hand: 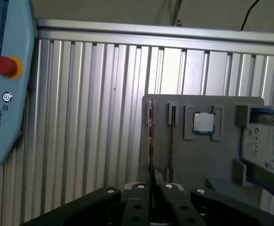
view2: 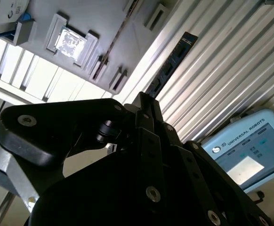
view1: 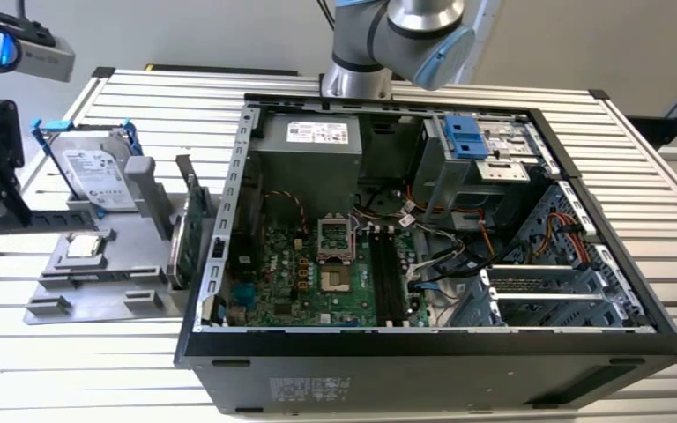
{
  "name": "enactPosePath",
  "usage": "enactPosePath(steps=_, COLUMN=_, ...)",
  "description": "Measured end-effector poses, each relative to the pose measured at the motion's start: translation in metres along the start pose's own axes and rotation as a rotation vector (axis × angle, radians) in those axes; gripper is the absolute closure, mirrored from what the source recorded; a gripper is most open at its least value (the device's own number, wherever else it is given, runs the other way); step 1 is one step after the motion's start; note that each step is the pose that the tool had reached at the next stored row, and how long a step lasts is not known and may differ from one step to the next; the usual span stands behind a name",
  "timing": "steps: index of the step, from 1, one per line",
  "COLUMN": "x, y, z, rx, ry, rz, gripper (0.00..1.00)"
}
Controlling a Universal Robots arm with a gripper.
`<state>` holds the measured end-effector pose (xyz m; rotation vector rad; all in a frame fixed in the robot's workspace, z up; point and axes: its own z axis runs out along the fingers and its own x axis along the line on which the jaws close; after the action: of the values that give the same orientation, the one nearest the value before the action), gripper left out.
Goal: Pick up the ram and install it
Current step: 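Pick up the ram and move it above insertion slot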
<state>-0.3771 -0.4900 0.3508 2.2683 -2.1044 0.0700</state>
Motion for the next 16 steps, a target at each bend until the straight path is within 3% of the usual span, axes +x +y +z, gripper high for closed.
enactPosePath(steps=16, x=0.0010, y=0.0024, z=-0.0188, rx=0.0000, ry=-0.0003, rz=0.000, gripper=1.00)
